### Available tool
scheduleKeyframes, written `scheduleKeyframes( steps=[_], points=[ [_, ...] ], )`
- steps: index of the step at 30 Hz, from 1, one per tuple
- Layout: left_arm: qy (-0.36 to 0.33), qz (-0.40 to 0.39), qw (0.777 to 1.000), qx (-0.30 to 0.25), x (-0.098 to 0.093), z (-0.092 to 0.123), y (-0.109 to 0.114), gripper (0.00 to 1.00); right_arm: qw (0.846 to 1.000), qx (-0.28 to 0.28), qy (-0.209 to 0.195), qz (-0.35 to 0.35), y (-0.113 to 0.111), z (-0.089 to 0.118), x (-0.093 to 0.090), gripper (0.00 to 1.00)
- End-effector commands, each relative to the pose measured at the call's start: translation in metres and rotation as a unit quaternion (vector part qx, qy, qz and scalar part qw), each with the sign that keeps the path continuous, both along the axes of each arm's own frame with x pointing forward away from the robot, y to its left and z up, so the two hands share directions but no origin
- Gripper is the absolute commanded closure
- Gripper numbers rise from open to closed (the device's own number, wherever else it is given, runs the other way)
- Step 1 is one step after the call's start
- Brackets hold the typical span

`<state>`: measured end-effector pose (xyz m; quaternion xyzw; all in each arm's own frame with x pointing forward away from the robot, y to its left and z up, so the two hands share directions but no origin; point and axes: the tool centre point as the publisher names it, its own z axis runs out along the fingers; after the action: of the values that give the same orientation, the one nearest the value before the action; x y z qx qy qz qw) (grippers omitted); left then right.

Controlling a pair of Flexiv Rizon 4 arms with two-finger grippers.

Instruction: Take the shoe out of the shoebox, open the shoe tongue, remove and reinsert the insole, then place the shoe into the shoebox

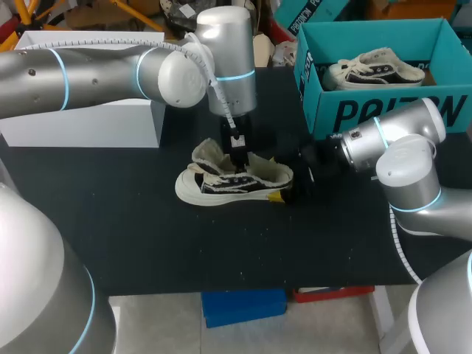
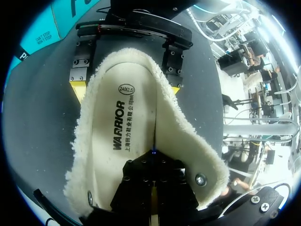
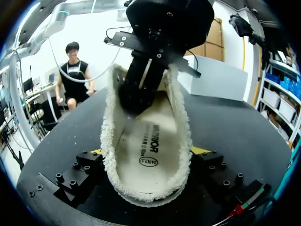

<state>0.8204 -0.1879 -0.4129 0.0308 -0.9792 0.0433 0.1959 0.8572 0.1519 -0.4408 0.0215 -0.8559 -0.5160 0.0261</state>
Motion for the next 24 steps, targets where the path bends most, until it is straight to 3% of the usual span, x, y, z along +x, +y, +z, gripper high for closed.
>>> scheduleKeyframes(
  steps=[1,20,21,23,24],
  points=[
    [0.000,0.002,1.000,0.004,-0.006,-0.010,-0.006,1.00,1.000,0.000,0.000,-0.001,0.002,-0.004,0.000,1.00],
    [-0.011,0.033,0.999,0.007,0.004,-0.017,-0.020,1.00,1.000,0.000,0.000,-0.001,0.002,-0.004,0.000,1.00],
    [-0.009,0.034,0.999,0.007,0.004,-0.017,-0.020,0.93,1.000,0.000,0.000,-0.001,0.002,-0.004,0.000,1.00],
    [-0.010,0.035,0.999,0.006,0.005,-0.018,-0.021,0.68,1.000,0.000,0.000,-0.001,0.002,-0.004,0.000,1.00],
    [-0.010,0.036,0.999,0.006,0.005,-0.018,-0.021,0.66,1.000,0.000,0.000,-0.001,0.002,-0.004,0.000,1.00]
  ],
)
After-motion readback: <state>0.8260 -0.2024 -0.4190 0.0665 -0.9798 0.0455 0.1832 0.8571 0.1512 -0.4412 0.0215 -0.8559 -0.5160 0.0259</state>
